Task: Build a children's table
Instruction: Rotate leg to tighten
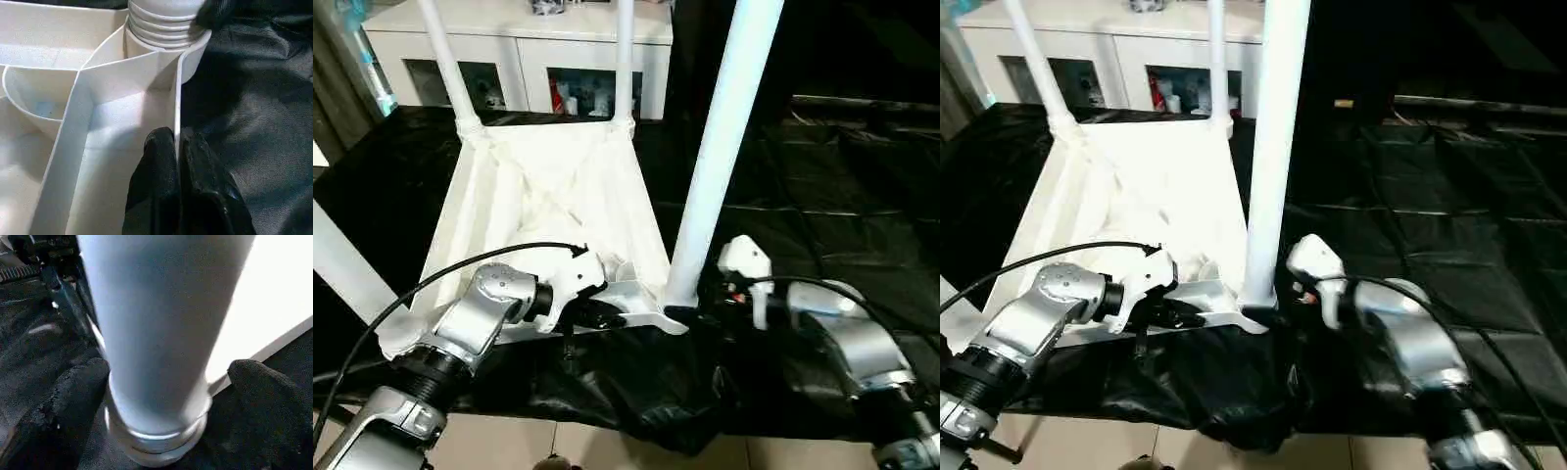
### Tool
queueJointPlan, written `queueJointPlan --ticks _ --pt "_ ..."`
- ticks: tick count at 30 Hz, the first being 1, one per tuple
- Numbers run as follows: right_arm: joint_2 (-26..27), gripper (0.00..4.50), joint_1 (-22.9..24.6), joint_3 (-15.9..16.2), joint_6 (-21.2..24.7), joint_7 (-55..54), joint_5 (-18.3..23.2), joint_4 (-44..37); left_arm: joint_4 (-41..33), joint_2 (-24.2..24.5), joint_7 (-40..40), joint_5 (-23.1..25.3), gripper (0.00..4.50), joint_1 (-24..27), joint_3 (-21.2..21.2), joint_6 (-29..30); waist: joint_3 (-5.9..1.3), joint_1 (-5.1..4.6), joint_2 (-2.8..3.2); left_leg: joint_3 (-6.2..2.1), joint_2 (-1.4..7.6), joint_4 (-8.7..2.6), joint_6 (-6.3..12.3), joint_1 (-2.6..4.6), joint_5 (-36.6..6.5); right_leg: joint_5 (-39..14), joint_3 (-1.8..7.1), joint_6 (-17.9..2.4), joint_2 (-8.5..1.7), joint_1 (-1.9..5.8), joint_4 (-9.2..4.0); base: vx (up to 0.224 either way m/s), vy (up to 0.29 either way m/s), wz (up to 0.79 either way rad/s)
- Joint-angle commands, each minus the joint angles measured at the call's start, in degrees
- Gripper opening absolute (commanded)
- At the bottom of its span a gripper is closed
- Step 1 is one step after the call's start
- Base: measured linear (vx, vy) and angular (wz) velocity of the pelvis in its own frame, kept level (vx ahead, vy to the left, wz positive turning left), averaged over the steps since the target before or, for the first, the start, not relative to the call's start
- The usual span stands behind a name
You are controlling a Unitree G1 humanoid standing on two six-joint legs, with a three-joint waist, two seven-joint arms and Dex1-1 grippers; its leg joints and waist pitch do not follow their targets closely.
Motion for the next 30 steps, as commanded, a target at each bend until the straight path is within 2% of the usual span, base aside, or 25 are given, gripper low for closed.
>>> queueJointPlan --ticks 1,2,3,6,8,11,17,22,24,27,29,30 --pt "-0.27 4.43 -1.07 0.24 -0.63 0.83 -0.02 0.95 1.35 -0.78 0.37 -2.37 0.0 0.28 2.17 -0.53 -3.5 -0.12 -1.01 -1.67 2.81 -3.81 2.04 0.64 -9.83 -15.34 3.74 -8.2 -5.63 2.18 -5.34 0.0 0.0 0.0" --pt "-0.22 4.43 -1.28 0.38 -1.03 1.05 -0.16 1.52 1.47 -0.75 0.34 -2.26 0.0 0.35 2.25 -0.7 -3.49 -0.14 -1.01 -1.64 2.74 -3.76 2.12 0.59 -9.86 -15.5 3.74 -8.22 -5.68 2.2 -5.37 0.0 0.0 0.0" --pt "-0.16 4.15 -1.52 0.54 -1.65 1.05 -0.32 2.2 1.64 -0.78 0.3 -2.15 0.0 0.36 2.33 -0.89 -3.46 -0.1 -0.97 -1.6 2.67 -3.72 2.22 0.53 -9.75 -16.35 3.75 -7.94 -5.74 2.21 -5.53 0.0 0.0 0.0" --pt "-0.02 4.01 -2.04 0.75 -2.67 1.41 -0.33 3.77 2.17 -0.76 0.18 -1.89 0.0 0.24 2.45 -1.19 -3.36 -0.19 -0.97 -1.63 2.74 -3.8 2.07 0.68 -10.34 -17.93 3.71 -7.59 -5.71 2.09 -5.68 0.0 0.0 0.0" --pt "0.2 3.75 -2.16 0.58 -2.89 1.54 -0.13 4.2 2.29 -0.74 0.02 -1.78 0.0 0.2 2.46 -1.21 -3.38 -0.22 -0.89 -1.69 2.75 -3.83 1.99 0.67 -10.49 -18.4 3.7 -7.42 -5.72 2.1 -5.7 0.0 0.0 0.0" --pt "0.76 3.65 -2.12 0.01 -3.06 1.7 0.51 4.56 2.31 -0.72 -0.28 -1.63 0.0 0.23 2.42 -1.17 -3.38 -0.33 -0.81 -1.7 2.76 -3.86 1.99 0.65 -10.59 -18.06 3.73 -7.51 -5.66 2.08 -5.7 0.0 0.0 0.0" --pt "1.41 3.02 -1.97 0.04 -3.54 2.39 1.21 5.29 2.92 -0.87 -0.62 -1.37 0.0 0.12 2.32 -1.4 -3.4 -0.35 -0.7 -1.65 2.77 -3.84 2.05 0.67 -10.64 -17.58 3.73 -8.01 -5.68 2.04 -5.69 0.0 0.0 0.0" --pt "2.48 2.82 -1.59 0.11 -4.3 1.55 1.12 7.07 3.99 -1.84 -0.04 -1.52 0.0 -0.31 2.65 -0.92 -3.31 -0.52 -0.82 -1.68 2.67 -3.86 1.86 0.65 -11.3 -19.66 3.71 -7.45 -5.75 2.06 -5.94 0.0 0.0 0.0" --pt "4.34 2.8 -1.58 -0.68 -4.88 -2.09 0.38 9.55 5.86 -3.58 2.55 -1.13 0.0 -1.43 3.23 -0.98 -3.17 -0.68 -1.0 -1.61 2.53 -3.85 1.85 0.74 -11.83 -21.9 3.68 -6.91 -5.76 1.85 -6.27 0.0 0.0 0.0" --pt "8.07 2.76 -2.19 -2.35 -5.99 -10.56 -1.26 14.41 9.94 -7.03 7.97 -0.08 0.0 -4.02 4.18 -1.52 -2.95 -0.99 -0.93 -1.73 2.44 -4.0 1.17 0.98 -13.0 -25.44 3.51 -6.14 -5.81 1.67 -6.84 0.0 0.0 0.0" --pt "10.9 2.75 -2.85 -3.39 -6.39 -17.61 -2.47 17.21 13.15 -9.64 11.8 1.02 0.0 -6.09 4.23 -2.22 -2.96 -1.25 -1.24 -1.87 2.39 -4.04 0.58 1.07 -13.47 -27.26 3.44 -5.51 -5.99 1.67 -6.99 0.0 0.0 0.0" --pt "11.67 2.75 -3.08 -3.65 -6.55 -19.65 -2.85 18.04 14.08 -10.38 12.87 1.38 0.0 -6.68 4.21 -2.4 -2.94 -1.27 -1.02 -1.84 2.31 -4.0 0.44 1.35 -14.07 -28.3 3.42 -5.32 -5.99 1.45 -7.22 0.0 0.0 0.0"
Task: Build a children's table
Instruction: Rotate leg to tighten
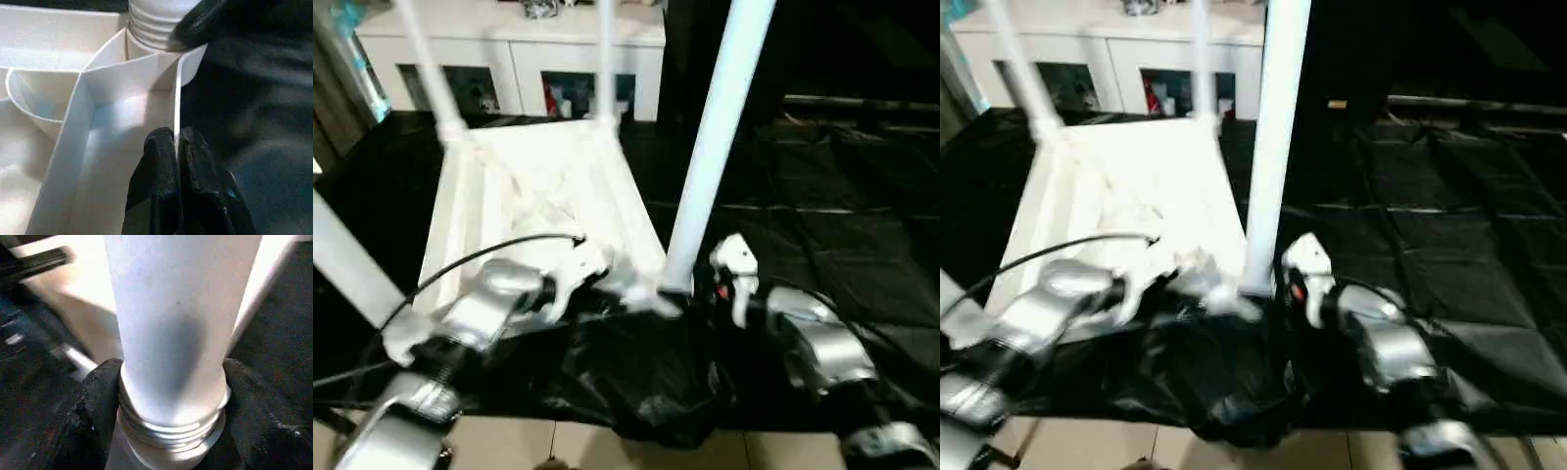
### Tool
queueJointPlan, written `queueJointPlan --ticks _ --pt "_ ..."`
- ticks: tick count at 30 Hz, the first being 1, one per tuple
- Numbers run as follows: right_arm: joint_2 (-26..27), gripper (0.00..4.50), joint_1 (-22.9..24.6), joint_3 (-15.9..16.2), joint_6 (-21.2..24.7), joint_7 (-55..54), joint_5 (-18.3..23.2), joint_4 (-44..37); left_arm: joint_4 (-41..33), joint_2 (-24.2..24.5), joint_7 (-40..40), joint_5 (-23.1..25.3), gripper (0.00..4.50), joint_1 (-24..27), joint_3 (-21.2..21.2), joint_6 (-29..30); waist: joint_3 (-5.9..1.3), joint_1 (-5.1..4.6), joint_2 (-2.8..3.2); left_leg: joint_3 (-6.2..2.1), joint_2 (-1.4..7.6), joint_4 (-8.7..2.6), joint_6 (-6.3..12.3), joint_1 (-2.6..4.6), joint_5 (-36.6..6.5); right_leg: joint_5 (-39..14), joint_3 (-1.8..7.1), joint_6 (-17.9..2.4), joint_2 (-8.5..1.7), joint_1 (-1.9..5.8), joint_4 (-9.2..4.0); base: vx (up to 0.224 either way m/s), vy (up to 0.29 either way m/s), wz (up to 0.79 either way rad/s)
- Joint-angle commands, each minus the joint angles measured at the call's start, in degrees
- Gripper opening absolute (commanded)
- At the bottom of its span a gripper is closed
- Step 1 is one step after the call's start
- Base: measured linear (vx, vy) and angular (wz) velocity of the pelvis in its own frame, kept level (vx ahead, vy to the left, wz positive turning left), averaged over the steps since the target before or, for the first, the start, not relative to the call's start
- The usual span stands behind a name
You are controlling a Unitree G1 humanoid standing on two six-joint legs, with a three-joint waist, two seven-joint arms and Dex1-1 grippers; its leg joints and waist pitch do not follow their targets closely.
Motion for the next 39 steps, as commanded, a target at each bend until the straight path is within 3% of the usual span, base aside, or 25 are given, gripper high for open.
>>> queueJointPlan --ticks 1,3,4,7,8,10,12,14,16,17,18,22,24,26,29,31,36,39 --pt "3.91 2.75 -0.5 0.48 0.59 -9.58 -2.83 5.17 4.33 -4.76 6.65 -0.24 0.0 -2.3 1.18 -1.73 -2.81 -0.11 -0.84 -1.99 2.53 -4.06 0.17 0.98 -14.4 -28.61 3.42 -5.37 -6.05 1.21 -7.22 0.0 0.0 0.0" --pt "6.29 2.75 -1.15 0.02 0.39 -13.86 -3.33 6.75 6.31 -6.79 8.83 0.12 0.0 -3.5 1.2 -1.86 -2.77 -0.4 -0.85 -2.15 2.59 -4.33 -0.34 0.94 -15.41 -29.05 3.29 -5.01 -6.0 1.22 -7.32 0.0 0.0 0.0" --pt "8.16 2.75 -1.72 0.03 0.33 -16.53 -3.81 7.8 7.73 -8.18 10.2 0.51 0.0 -4.3 1.11 -2.11 -2.75 -0.59 -0.54 -2.16 2.59 -4.32 -0.72 1.43 -17.07 -29.67 3.31 -4.88 -5.98 0.95 -7.64 0.0 0.0 0.0" --pt "10.83 2.75 -2.58 1.3 -0.13 -17.53 -4.71 8.82 9.65 -9.83 11.5 1.41 0.0 -5.16 0.7 -2.79 -2.62 -0.57 -0.41 -2.37 2.71 -4.57 -0.6 1.99 -19.58 -31.44 3.25 -4.63 -6.32 1.03 -8.15 0.0 0.0 0.0" --pt "11.87 2.75 -2.93 2.04 -1.38 -17.06 -5.14 9.38 10.89 -10.48 11.5 2.16 0.0 -5.55 0.56 -3.52 -2.88 -0.62 -0.32 -2.46 2.83 -4.84 -0.42 1.71 -18.8 -28.96 3.26 -4.91 -6.29 1.43 -7.9 0.0 0.0 0.0" --pt "12.18 2.75 -2.95 2.7 -3.64 -15.68 -5.42 9.13 11.47 -10.67 10.51 2.67 0.0 -5.55 0.06 -4.09 -2.89 -0.61 -0.52 -2.34 2.88 -4.98 -0.13 1.42 -18.09 -26.31 3.41 -5.26 -6.17 1.49 -7.63 0.0 0.0 0.0" --pt "11.51 3.44 -2.81 1.63 -4.42 -13.49 -3.97 8.17 11.19 -9.91 8.97 3.05 0.0 -5.01 -0.61 -4.34 -2.86 -0.53 -0.82 -2.24 2.75 -4.86 0.58 1.47 -18.18 -27.8 3.48 -5.32 -6.43 1.49 -7.76 0.0 0.0 0.0" --pt "11.5 3.47 -2.89 1.23 -4.72 -13.3 -3.73 8.28 11.67 -9.89 8.82 3.29 0.0 -5.1 -0.61 -4.68 -2.86 -0.39 -0.7 -2.15 2.69 -4.77 0.91 1.49 -17.69 -28.67 3.52 -4.92 -6.44 1.37 -7.94 0.0 0.0 0.0" --pt "7.78 3.57 -2.55 1.38 -5.39 -8.04 -3.15 5.44 10.45 -7.83 5.01 3.49 0.0 -3.9 -1.23 -5.27 -2.91 -0.26 -0.87 -2.2 2.75 -4.82 1.27 1.28 -17.02 -28.87 3.52 -4.54 -6.49 1.59 -7.88 0.0 0.0 0.0" --pt "7.78 3.86 -2.55 1.38 -5.39 -8.04 -3.15 5.44 10.45 -7.83 5.01 3.49 0.0 -3.9 -1.23 -5.27 -2.95 -0.18 -0.85 -2.19 2.83 -4.86 1.54 1.2 -16.46 -28.0 3.53 -4.5 -6.41 1.63 -7.79 0.0 0.0 0.0" --pt "4.73 3.86 -1.98 1.78 -4.96 -2.6 -2.02 3.14 9.31 -6.39 2.13 3.09 0.0 -3.06 -1.38 -6.36 -3.06 -0.11 -0.83 -2.18 2.92 -4.92 1.76 1.1 -15.82 -26.15 3.54 -4.94 -6.31 1.74 -7.56 0.0 0.0 0.0" --pt "1.4 3.86 -1.15 2.55 -4.6 3.26 -1.0 0.97 7.49 -4.92 -1.49 2.13 0.0 -2.04 -1.47 -7.27 -3.6 0.11 -0.88 -1.88 3.21 -4.6 3.06 0.77 -11.78 -16.44 3.77 -7.63 -6.18 2.19 -6.3 0.028 -0.004 0.01" --pt "-6.2 3.86 1.14 3.91 -3.89 15.87 1.29 -3.23 2.08 -1.03 -10.14 -0.12 0.0 0.57 -1.92 -8.37 -4.0 0.44 -1.05 -1.69 3.12 -4.13 4.86 0.25 -7.51 -7.68 3.7 -9.7 -5.97 2.89 -5.14 0.056 -0.013 0.02" --pt "-7.84 3.86 1.2 3.68 -3.91 18.56 1.6 -3.01 0.48 0.17 -12.53 -0.79 0.0 1.28 -1.93 -8.59 -4.02 0.73 -0.9 -1.39 3.12 -3.8 6.9 -0.02 -4.8 -2.15 3.6 -10.95 -5.7 2.58 -4.47 0.055 -0.014 0.02" --pt "-8.93 3.86 0.79 3.34 -4.13 20.99 1.55 -2.18 -1.26 1.85 -15.52 -1.1 0.0 2.05 -2.35 -8.64 -4.5 1.12 -1.0 -1.42 3.12 -3.32 7.93 -0.3 -1.79 2.11 3.33 -11.99 -5.57 2.52 -3.62 0.0 0.0 0.0" --pt "-9.23 3.86 0.59 3.31 -4.03 21.98 1.56 -2.11 -2.24 2.82 -16.95 -1.18 0.0 2.48 -2.58 -8.57 -4.14 1.24 -0.99 -1.36 3.24 -3.48 7.98 -0.26 -3.22 -0.07 3.2 -12.17 -5.61 2.27 -4.0 0.0 0.0 0.0" --pt "-9.86 3.86 0.24 3.77 -3.12 23.73 2.75 -2.78 -4.4 4.27 -18.52 -1.54 0.0 3.4 -2.27 -7.99 -3.6 1.06 -0.97 -1.55 3.5 -4.15 4.17 0.21 -8.63 -11.14 3.35 -10.29 -5.93 2.19 -5.2 0.0 0.0 0.0" --pt "-9.43 3.86 -0.01 3.99 -3.27 24.44 2.98 -2.69 -4.57 4.52 -18.5 -1.01 0.0 3.71 -1.77 -8.14 -3.6 1.06 -1.16 -1.5 3.49 -4.16 3.76 0.29 -8.36 -10.98 3.45 -10.21 -5.89 2.11 -5.2 0.0 0.0 0.0"
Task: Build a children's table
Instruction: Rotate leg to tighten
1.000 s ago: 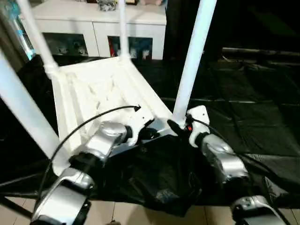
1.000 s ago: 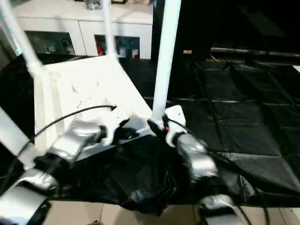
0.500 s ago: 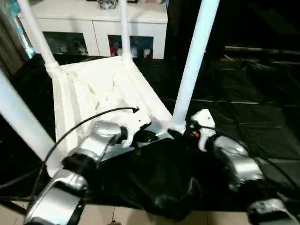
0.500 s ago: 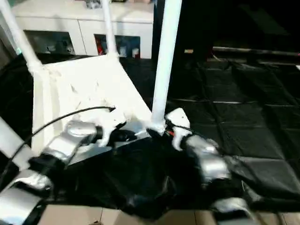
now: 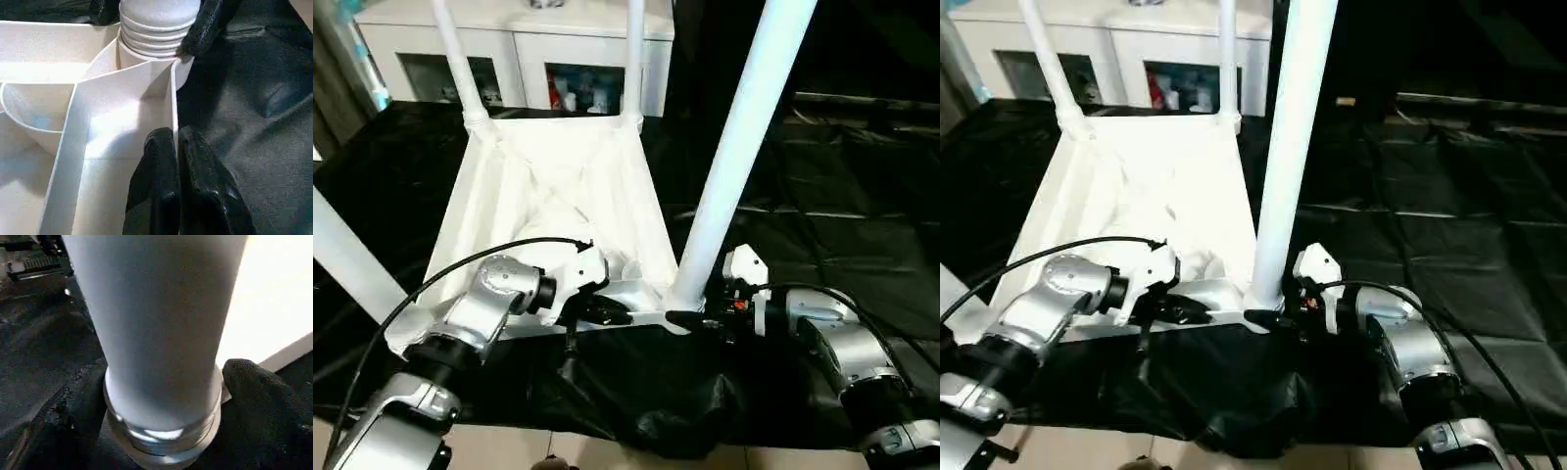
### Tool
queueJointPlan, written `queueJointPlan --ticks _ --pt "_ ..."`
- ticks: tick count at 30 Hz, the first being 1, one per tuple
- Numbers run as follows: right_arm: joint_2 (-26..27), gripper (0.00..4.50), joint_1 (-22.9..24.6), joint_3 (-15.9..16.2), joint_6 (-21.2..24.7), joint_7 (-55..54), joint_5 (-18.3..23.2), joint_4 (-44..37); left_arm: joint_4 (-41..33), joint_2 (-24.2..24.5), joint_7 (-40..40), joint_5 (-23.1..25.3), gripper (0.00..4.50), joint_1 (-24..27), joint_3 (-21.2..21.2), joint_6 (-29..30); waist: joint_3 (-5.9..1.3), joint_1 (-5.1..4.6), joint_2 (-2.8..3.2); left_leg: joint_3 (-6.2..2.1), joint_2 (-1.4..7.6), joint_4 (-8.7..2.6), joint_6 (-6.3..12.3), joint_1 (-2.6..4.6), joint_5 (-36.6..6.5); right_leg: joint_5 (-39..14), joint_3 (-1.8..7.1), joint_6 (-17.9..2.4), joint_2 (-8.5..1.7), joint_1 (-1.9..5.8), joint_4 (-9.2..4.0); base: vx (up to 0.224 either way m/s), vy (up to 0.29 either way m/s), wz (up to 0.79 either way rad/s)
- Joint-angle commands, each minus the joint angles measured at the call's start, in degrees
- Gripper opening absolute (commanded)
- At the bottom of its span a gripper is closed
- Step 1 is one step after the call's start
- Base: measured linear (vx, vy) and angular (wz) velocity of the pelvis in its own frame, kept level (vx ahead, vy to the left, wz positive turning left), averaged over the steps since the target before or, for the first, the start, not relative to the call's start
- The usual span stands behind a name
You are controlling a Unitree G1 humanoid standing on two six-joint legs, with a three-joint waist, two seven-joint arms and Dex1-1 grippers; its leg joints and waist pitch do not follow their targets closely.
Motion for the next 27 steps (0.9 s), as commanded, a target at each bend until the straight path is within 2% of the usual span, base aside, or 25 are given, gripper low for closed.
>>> queueJointPlan --ticks 1,5,12,14,17,18,19,20,21,22,24,25,27 --pt "-0.15 3.86 -0.95 0.38 0.34 0.68 0.24 -0.97 -0.49 -0.68 -1.66 -0.73 0.0 0.73 -0.96 -0.21 -3.45 -0.12 -0.71 -1.46 3.39 -3.58 3.58 0.81 -7.51 -10.05 3.84 -10.04 -5.85 2.49 -4.44 0.0 0.0 0.0" --pt "0.59 3.5 -1.02 -0.14 0.24 1.5 0.47 -0.6 -0.31 -0.72 -1.02 -0.59 0.0 0.79 -0.82 -0.34 -3.58 -0.01 -0.79 -1.41 3.29 -3.39 4.33 0.61 -5.86 -7.03 3.81 -10.59 -5.83 2.63 -4.02 0.0 0.0 0.0" --pt "2.23 2.87 0.2 -0.23 0.28 -0.74 0.91 -0.39 1.68 -1.84 2.73 0.37 0.0 0.24 0.22 -0.93 -3.55 -0.03 -0.85 -1.42 3.32 -3.41 4.17 0.72 -6.14 -7.62 3.8 -10.57 -5.83 2.59 -4.11 0.0 0.0 0.0" --pt "3.64 2.82 0.42 -0.58 -0.05 -4.98 -0.36 1.16 3.58 -2.76 5.89 1.1 0.0 -0.66 1.0 -1.08 -3.4 -0.08 -0.88 -1.42 3.23 -3.49 3.97 0.71 -6.69 -9.22 3.83 -10.13 -5.86 2.52 -4.4 0.0 0.0 0.0" --pt "5.28 2.75 0.23 -1.17 -0.69 -10.35 -2.02 3.37 5.23 -3.67 8.6 1.53 0.0 -1.58 1.72 -0.9 -2.93 -0.43 -0.87 -1.61 3.09 -3.86 2.08 1.05 -10.17 -17.68 3.77 -8.23 -6.08 2.25 -5.48 0.0 0.0 0.0" --pt "6.64 2.75 0.08 -1.78 -0.41 -13.9 -2.56 4.76 6.33 -4.38 10.4 1.71 0.0 -2.24 2.23 -1.12 -2.97 -0.51 -0.87 -1.69 3.15 -3.89 1.78 1.08 -10.72 -18.65 3.81 -7.99 -6.17 2.28 -5.52 0.0 0.0 0.0" --pt "8.54 2.74 -0.26 -2.69 -0.1 -19.02 -3.37 6.55 7.71 -5.39 12.59 1.86 0.0 -3.19 2.78 -1.12 -2.93 -0.73 -1.12 -1.72 3.13 -4.04 1.38 1.11 -11.17 -19.96 3.8 -7.55 -6.12 2.22 -5.74 0.0 0.0 0.0" --pt "10.51 2.74 -0.69 -3.65 0.33 -24.42 -4.09 8.35 9.05 -6.47 15.13 2.14 0.0 -4.18 3.31 -1.15 -2.83 -0.86 -0.94 -1.77 3.13 -4.08 1.17 1.09 -11.71 -20.8 3.84 -7.57 -6.23 2.07 -5.75 0.0 0.0 0.0" --pt "12.08 2.74 -1.12 -4.32 0.63 -28.8 -4.65 9.75 10.07 -7.38 17.18 2.38 0.0 -5.02 3.68 -1.03 -2.51 -1.45 -0.85 -1.98 3.0 -4.34 -0.07 1.4 -13.9 -24.83 3.77 -6.94 -6.3 1.77 -6.23 0.0 0.0 0.0" --pt "13.17 2.74 -1.45 -4.74 0.72 -31.81 -5.02 10.71 10.69 -8.02 18.48 2.56 0.0 -5.58 3.87 -0.88 -2.63 -1.61 -0.93 -2.07 3.01 -4.33 -0.41 1.53 -14.41 -25.82 3.68 -6.63 -6.33 1.91 -6.33 0.0 0.0 0.0" --pt "15.38 2.74 -2.44 -5.21 1.38 -38.19 -5.86 12.54 12.01 -9.46 20.93 2.94 0.0 -6.77 4.16 -0.88 -2.64 -1.74 -0.63 -2.21 3.15 -4.49 -0.63 1.46 -14.63 -26.08 3.77 -6.0 -6.45 2.01 -6.47 0.0 0.0 0.0" --pt "16.21 2.74 -2.86 -5.46 1.62 -40.32 -6.06 13.25 12.46 -9.97 21.62 3.07 0.0 -7.12 4.25 -0.96 -2.5 -1.9 -0.61 -2.16 3.09 -4.51 -0.9 2.0 -16.66 -27.03 3.86 -5.99 -6.38 1.58 -6.74 0.0 0.0 0.0" --pt "18.66 2.74 -3.79 -5.99 1.94 -44.08 -5.99 14.76 13.42 -11.32 23.12 3.42 0.0 -7.98 4.29 -1.0 -2.63 -1.83 -0.58 -2.24 3.12 -4.63 -0.96 1.87 -16.24 -26.09 3.93 -5.96 -6.46 1.8 -6.69 0.0 0.0 0.0"
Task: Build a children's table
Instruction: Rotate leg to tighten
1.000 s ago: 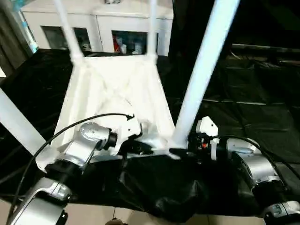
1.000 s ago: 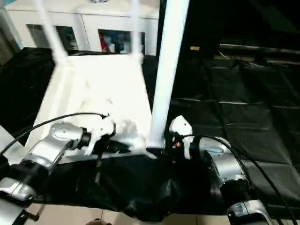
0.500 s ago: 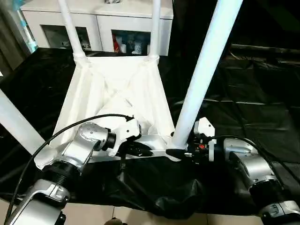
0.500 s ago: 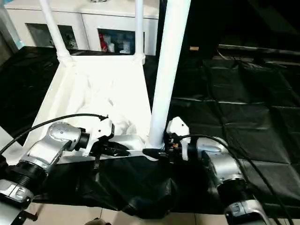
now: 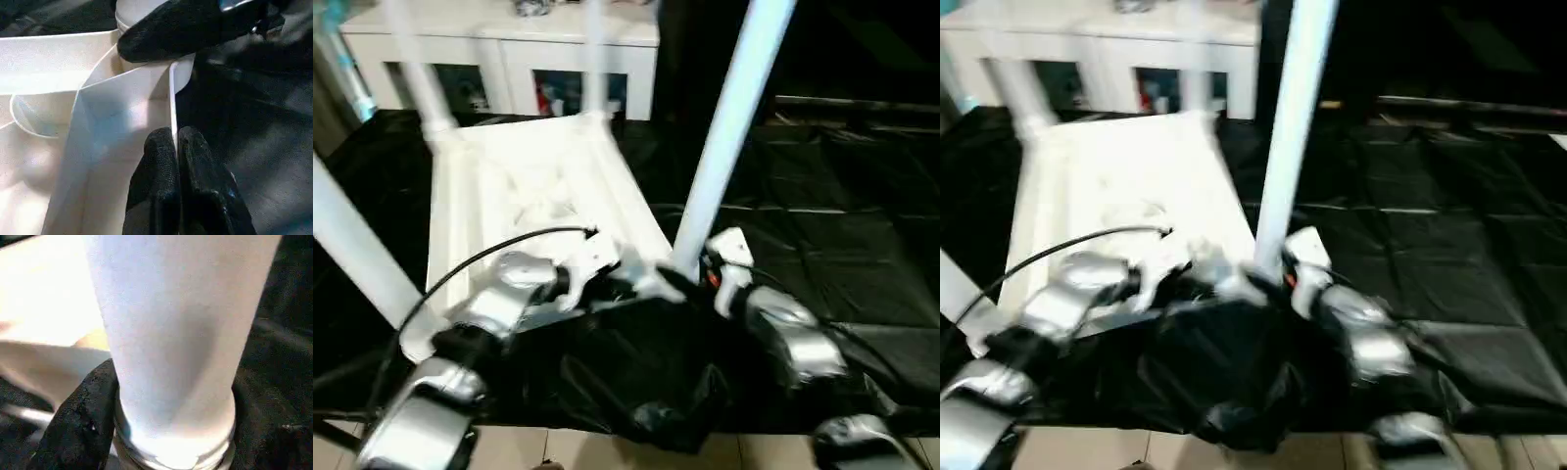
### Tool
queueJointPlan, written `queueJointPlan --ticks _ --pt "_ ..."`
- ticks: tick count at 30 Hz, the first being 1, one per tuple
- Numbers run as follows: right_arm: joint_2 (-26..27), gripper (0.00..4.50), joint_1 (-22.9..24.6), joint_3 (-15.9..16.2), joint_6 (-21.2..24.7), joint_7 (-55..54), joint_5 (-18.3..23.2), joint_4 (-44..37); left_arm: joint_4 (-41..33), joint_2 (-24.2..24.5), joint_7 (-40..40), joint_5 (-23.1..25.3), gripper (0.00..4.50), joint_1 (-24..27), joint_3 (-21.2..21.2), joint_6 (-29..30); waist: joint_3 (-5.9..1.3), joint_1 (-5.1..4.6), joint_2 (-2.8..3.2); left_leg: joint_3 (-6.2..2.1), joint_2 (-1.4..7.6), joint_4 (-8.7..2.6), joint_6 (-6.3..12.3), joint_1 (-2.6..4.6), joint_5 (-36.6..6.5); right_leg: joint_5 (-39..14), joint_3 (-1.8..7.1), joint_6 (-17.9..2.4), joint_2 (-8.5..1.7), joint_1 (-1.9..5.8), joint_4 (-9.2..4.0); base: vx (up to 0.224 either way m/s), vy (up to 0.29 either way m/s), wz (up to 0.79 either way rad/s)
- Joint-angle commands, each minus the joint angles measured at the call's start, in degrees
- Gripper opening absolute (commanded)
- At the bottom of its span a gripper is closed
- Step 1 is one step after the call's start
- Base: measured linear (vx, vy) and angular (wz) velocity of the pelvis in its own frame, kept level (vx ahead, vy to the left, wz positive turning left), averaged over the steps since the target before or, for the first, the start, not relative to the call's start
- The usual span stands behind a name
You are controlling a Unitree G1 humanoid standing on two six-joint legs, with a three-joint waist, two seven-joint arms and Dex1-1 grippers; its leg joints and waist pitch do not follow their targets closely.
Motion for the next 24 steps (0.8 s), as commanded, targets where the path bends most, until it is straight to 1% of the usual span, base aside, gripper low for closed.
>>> queueJointPlan --ticks 1,2,3,4,5,6,7,8,9,11,12,13,15,16,17,18,19,20,21,22,24 --pt "2.03 2.74 0.9 0.94 2.82 -3.71 -1.62 4.59 0.77 -2.31 3.39 -1.23 0.0 -1.25 2.05 -0.9 -2.61 -0.32 -0.5 -2.16 3.15 -4.63 -0.71 0.82 -16.17 -25.33 3.98 -6.43 -6.39 0.97 -6.31 0.0 0.0 0.0" --pt "3.33 2.74 0.7 1.42 1.44 -3.86 -1.9 4.77 1.16 -3.09 3.82 -1.06 0.0 -1.68 1.98 -1.08 -2.69 -0.23 -0.42 -2.09 3.19 -4.59 -0.6 0.88 -16.02 -23.95 4.08 -6.76 -6.47 0.94 -6.26 0.0 0.0 0.0" --pt "4.13 3.3 0.68 1.95 0.0 -2.86 -2.11 4.53 1.47 -3.57 3.8 -1.09 0.0 -1.99 1.93 -1.26 -2.7 -0.18 -0.37 -2.11 3.22 -4.62 -0.47 0.82 -15.73 -22.67 4.1 -7.2 -6.43 1.07 -6.05 0.0 0.0 0.0" --pt "4.51 3.3 0.72 2.34 -1.01 -2.0 -2.31 4.29 1.67 -3.82 3.73 -1.15 0.0 -2.17 1.91 -1.38 -2.74 -0.17 -0.42 -2.05 3.23 -4.62 -0.32 0.77 -15.58 -22.02 4.11 -7.28 -6.42 1.08 -6.01 0.0 0.0 0.0" --pt "4.51 3.44 0.72 2.34 -1.01 -2.0 -2.31 4.29 1.67 -3.82 3.73 -1.15 0.0 -2.17 1.91 -1.38 -2.79 -0.12 -0.44 -2.0 3.23 -4.58 -0.2 0.74 -15.25 -21.21 4.16 -7.42 -6.45 1.13 -5.94 0.0 0.0 0.0" --pt "4.48 3.5 0.78 2.44 -1.45 0.04 -1.79 3.54 1.59 -3.78 3.17 -1.2 0.0 -2.17 1.79 -1.64 -2.78 0.0 -0.4 -1.86 3.18 -4.54 0.24 0.76 -14.66 -19.6 4.22 -7.98 -6.31 1.13 -5.79 0.0 0.0 0.0" --pt "3.91 3.61 0.52 2.74 -2.36 2.09 -1.5 3.12 1.89 -3.66 2.56 -1.24 0.0 -2.22 1.81 -2.13 -2.77 0.09 -0.35 -1.85 3.15 -4.51 0.56 0.68 -14.38 -19.29 4.26 -8.15 -6.42 1.26 -5.76 0.0 0.0 0.0" --pt "2.76 3.61 0.34 3.0 -2.75 5.09 -0.87 2.26 1.75 -3.27 1.36 -1.38 0.0 -1.96 1.69 -2.67 -2.78 0.07 -0.44 -1.83 3.13 -4.49 0.7 0.58 -14.16 -19.25 4.23 -8.14 -6.4 1.38 -5.73 0.0 0.0 0.0" --pt "2.15 3.84 0.29 3.16 -2.9 6.56 -0.61 1.83 1.65 -3.08 0.83 -1.45 0.0 -1.82 1.63 -2.86 -2.78 0.15 -0.48 -1.8 3.06 -4.41 1.13 0.48 -13.73 -19.3 4.19 -8.0 -6.36 1.55 -5.78 0.0 0.0 0.0" --pt "-0.32 3.84 0.17 3.94 -3.36 11.92 0.2 0.24 1.28 -2.36 -1.06 -1.74 0.0 -1.29 1.43 -3.49 -2.86 0.25 -0.53 -1.81 3.1 -4.35 1.72 0.36 -13.14 -18.59 4.14 -7.97 -6.3 1.74 -5.7 0.0 0.0 0.0" --pt "-2.66 3.84 0.34 4.7 -2.89 16.29 0.7 -1.04 0.74 -1.71 -2.85 -1.97 0.0 -0.77 1.13 -3.99 -3.04 0.38 -0.47 -1.77 3.22 -4.26 2.39 0.19 -11.5 -15.59 4.13 -8.56 -6.23 1.89 -5.31 0.0 0.0 0.0" --pt "-2.95 3.84 0.35 4.8 -2.87 16.81 0.74 -1.14 0.71 -1.64 -3.06 -2.0 0.0 -0.72 1.09 -4.06 -3.11 0.38 -0.5 -1.72 3.21 -4.22 2.63 0.16 -10.96 -14.31 4.12 -8.87 -6.12 1.9 -5.17 0.0 0.0 0.0" --pt "-6.56 3.84 0.93 5.66 -2.23 23.64 1.6 -3.05 0.22 -0.56 -5.08 -1.96 0.0 -0.2 0.66 -4.55 -3.25 0.61 -0.62 -1.58 3.16 -3.94 3.83 -0.01 -9.14 -11.01 4.02 -9.78 -6.07 2.1 -4.82 0.0 0.0 0.0" --pt "-7.44 3.84 1.1 5.74 -2.12 25.54 1.79 -3.48 0.15 -0.29 -5.59 -1.91 0.0 -0.1 0.57 -4.75 -3.22 0.68 -0.64 -1.48 3.12 -3.88 4.21 -0.08 -8.6 -10.31 3.96 -10.03 -5.97 2.02 -4.7 0.0 0.0 0.0" --pt "-9.5 3.84 1.51 6.12 -1.55 29.28 2.35 -4.72 -0.22 0.43 -7.07 -2.01 0.0 0.2 0.36 -4.98 -3.22 0.68 -0.64 -1.48 3.12 -3.88 4.21 -0.08 -8.6 -10.31 3.96 -10.03 -5.97 2.02 -4.7 0.0 0.0 0.0" --pt "-11.47 3.84 1.88 6.38 -0.86 33.05 2.96 -5.87 -0.68 1.15 -8.95 -2.17 0.0 0.53 0.17 -5.42 -3.3 0.96 -0.79 -1.5 3.2 -3.81 4.71 -0.18 -8.17 -10.24 3.82 -9.95 -5.94 2.26 -4.65 0.0 0.0 0.0" --pt "-13.5 3.84 2.19 6.62 -0.28 36.76 3.6 -6.95 -1.33 1.95 -11.1 -2.41 0.0 0.95 -0.02 -5.66 -3.33 1.13 -0.79 -1.51 3.2 -3.74 4.95 -0.3 -7.82 -9.97 3.77 -9.94 -5.95 2.36 -4.58 0.0 0.0 0.0" --pt "-14.31 3.84 2.24 6.66 0.08 38.26 3.94 -7.32 -1.65 2.3 -12.04 -2.53 0.0 1.14 -0.08 -5.64 -3.56 1.35 -0.71 -1.46 3.34 -3.56 5.54 -0.4 -6.91 -8.25 3.76 -10.08 -5.86 2.27 -4.23 0.0 0.0 0.0" --pt "-15.62 3.84 2.26 6.77 0.37 40.61 4.4 -7.77 -2.51 3.03 -13.95 -2.92 0.0 1.65 -0.19 -5.61 -3.55 1.41 -0.68 -1.39 3.37 -3.46 6.01 -0.45 -6.25 -6.61 3.72 -10.6 -5.76 2.02 -4.05 0.0 0.0 0.0" --pt "-16.27 3.84 2.28 6.87 0.25 41.89 4.47 -7.99 -2.93 3.41 -14.9 -3.11 0.0 1.94 -0.22 -5.68 -3.52 1.48 -0.71 -1.39 3.32 -3.42 6.03 -0.57 -6.28 -6.68 3.61 -10.93 -5.85 2.04 -4.03 0.0 0.0 0.0" --pt "-16.47 3.84 2.09 6.77 0.46 42.33 4.61 -7.82 -3.19 3.77 -15.86 -3.1 0.0 2.14 -0.51 -5.69 -3.45 1.48 -0.65 -1.4 3.41 -3.49 5.65 -0.41 -7.0 -7.97 3.59 -11.12 -5.9 1.89 -4.17 0.0 0.0 0.0"
